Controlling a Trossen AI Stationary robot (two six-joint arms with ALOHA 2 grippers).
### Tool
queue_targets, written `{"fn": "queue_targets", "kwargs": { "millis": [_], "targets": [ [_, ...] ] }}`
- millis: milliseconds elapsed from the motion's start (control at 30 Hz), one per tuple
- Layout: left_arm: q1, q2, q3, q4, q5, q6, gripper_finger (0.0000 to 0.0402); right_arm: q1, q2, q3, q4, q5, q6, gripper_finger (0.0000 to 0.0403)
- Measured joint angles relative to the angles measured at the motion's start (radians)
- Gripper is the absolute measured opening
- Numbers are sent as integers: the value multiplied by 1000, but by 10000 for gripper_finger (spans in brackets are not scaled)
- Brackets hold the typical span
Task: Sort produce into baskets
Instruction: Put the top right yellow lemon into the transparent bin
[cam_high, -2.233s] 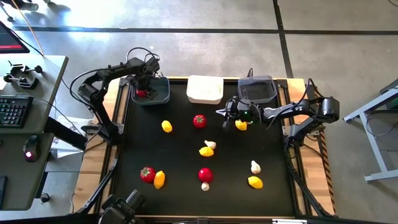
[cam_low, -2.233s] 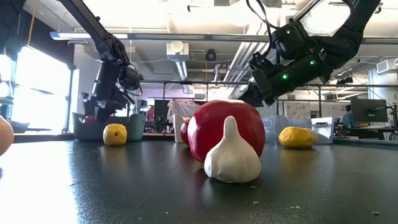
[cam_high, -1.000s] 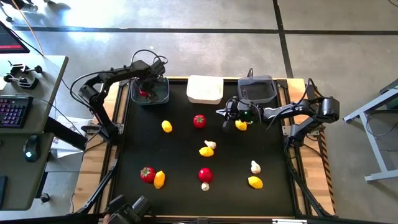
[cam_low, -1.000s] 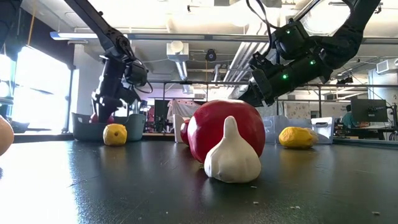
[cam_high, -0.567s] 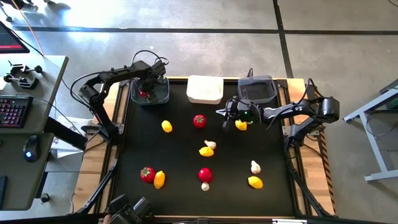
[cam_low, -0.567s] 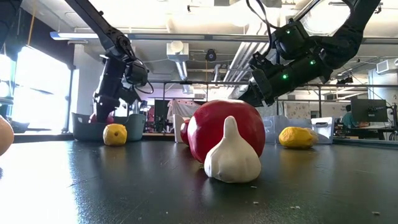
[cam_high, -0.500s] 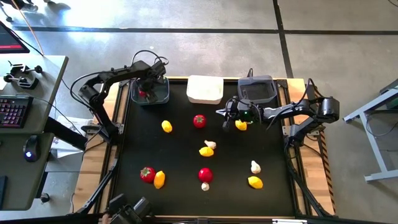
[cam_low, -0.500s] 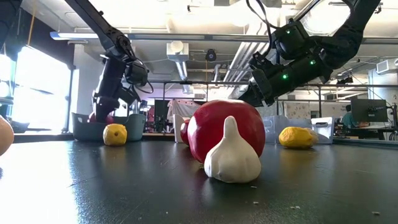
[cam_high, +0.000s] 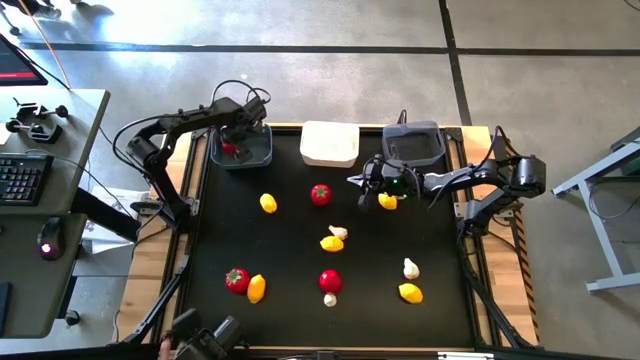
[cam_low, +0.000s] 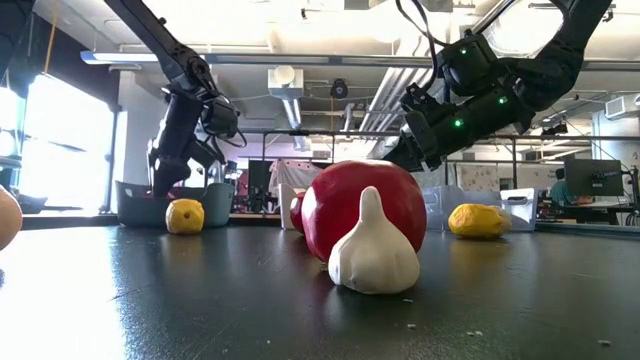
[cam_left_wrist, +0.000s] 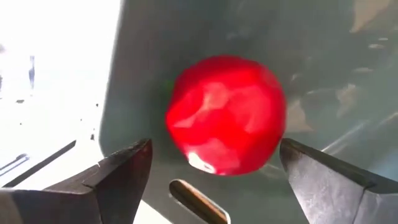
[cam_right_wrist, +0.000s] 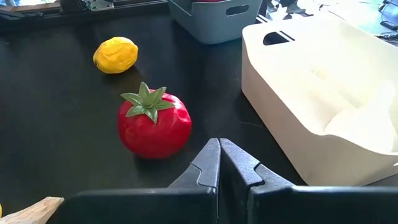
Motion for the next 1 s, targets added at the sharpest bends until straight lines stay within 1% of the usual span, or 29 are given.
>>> {"fn": "queue_targets", "kwargs": {
  "millis": [133,333,400,467,567,767,867,1000],
  "targets": [
    [0,-21,0,8,-22,-6,329,0,0,0,0,0,0,0],
    [3,-64,0,70,-16,-41,309,0,0,0,0,0,-5,0],
    [-3,-93,-4,109,-1,-64,305,-2,0,0,0,0,-12,0],
    [-12,-137,-26,182,36,-85,301,-6,0,1,0,0,-19,0],
    [-33,-221,-80,296,116,-127,298,-9,0,1,0,0,-25,0],
    [-118,-425,-244,561,251,-199,298,-2,0,2,17,1,-10,10],
    [-171,-519,-329,678,303,-217,298,7,0,2,17,0,18,27],
    [-241,-627,-443,810,350,-249,298,22,0,2,16,1,28,65]
  ]
}}
